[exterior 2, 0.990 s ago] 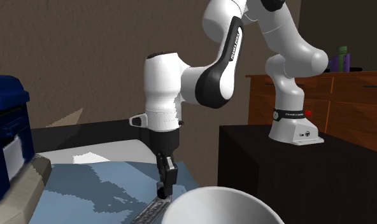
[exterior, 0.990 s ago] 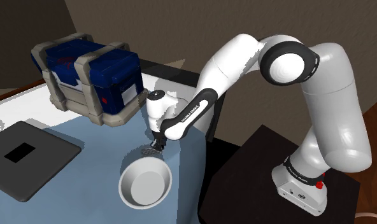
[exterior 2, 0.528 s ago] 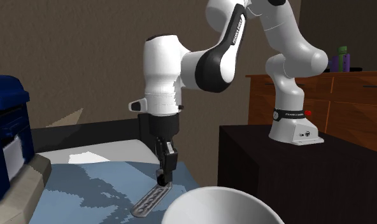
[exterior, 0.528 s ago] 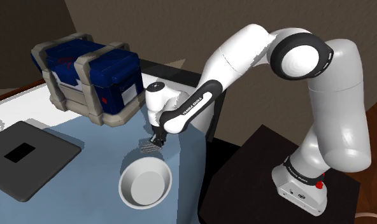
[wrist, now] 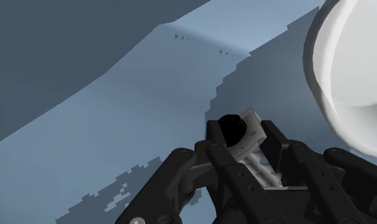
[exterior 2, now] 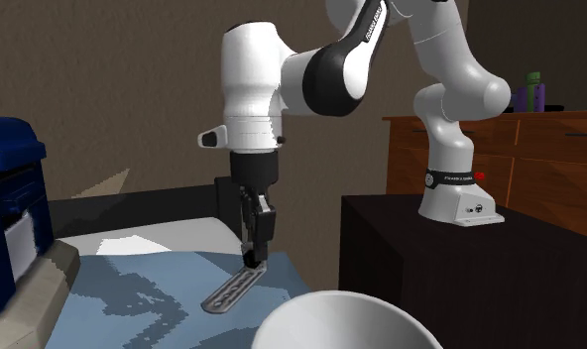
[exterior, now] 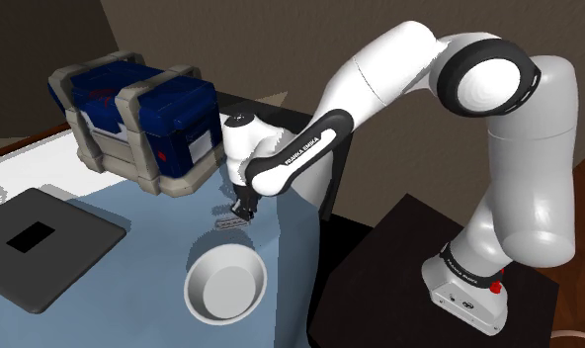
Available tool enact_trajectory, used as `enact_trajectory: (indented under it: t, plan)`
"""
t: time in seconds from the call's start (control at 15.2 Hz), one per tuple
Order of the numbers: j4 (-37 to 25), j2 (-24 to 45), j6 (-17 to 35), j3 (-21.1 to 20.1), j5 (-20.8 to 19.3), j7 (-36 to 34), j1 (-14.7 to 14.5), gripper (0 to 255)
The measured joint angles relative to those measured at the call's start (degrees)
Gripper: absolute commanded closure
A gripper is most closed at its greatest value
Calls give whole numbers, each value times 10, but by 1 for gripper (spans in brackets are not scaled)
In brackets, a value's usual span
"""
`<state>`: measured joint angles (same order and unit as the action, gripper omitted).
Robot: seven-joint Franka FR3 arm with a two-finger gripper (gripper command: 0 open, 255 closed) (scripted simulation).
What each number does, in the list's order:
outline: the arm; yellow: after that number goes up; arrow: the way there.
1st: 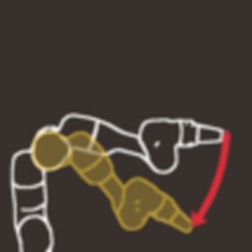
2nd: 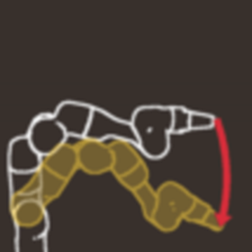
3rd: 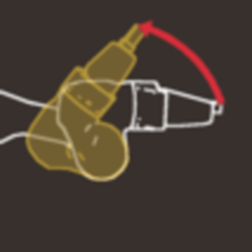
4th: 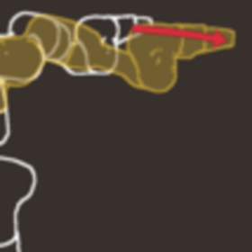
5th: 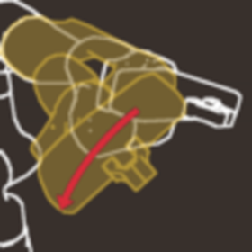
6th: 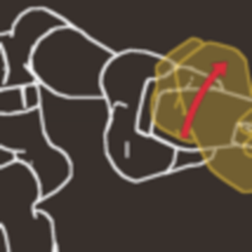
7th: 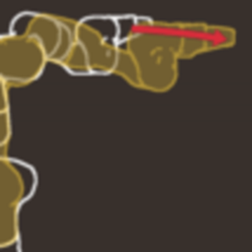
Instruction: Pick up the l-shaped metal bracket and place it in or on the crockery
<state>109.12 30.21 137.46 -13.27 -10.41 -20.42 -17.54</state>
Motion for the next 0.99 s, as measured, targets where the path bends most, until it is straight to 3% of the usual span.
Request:
enact_trajectory:
  t: [0.66, 0.99]
  plan:
    - [-4, -50, -54, -11, 17, 11, 8, 255]
    - [27, -76, -50, -26, 18, -35, -23, 255]
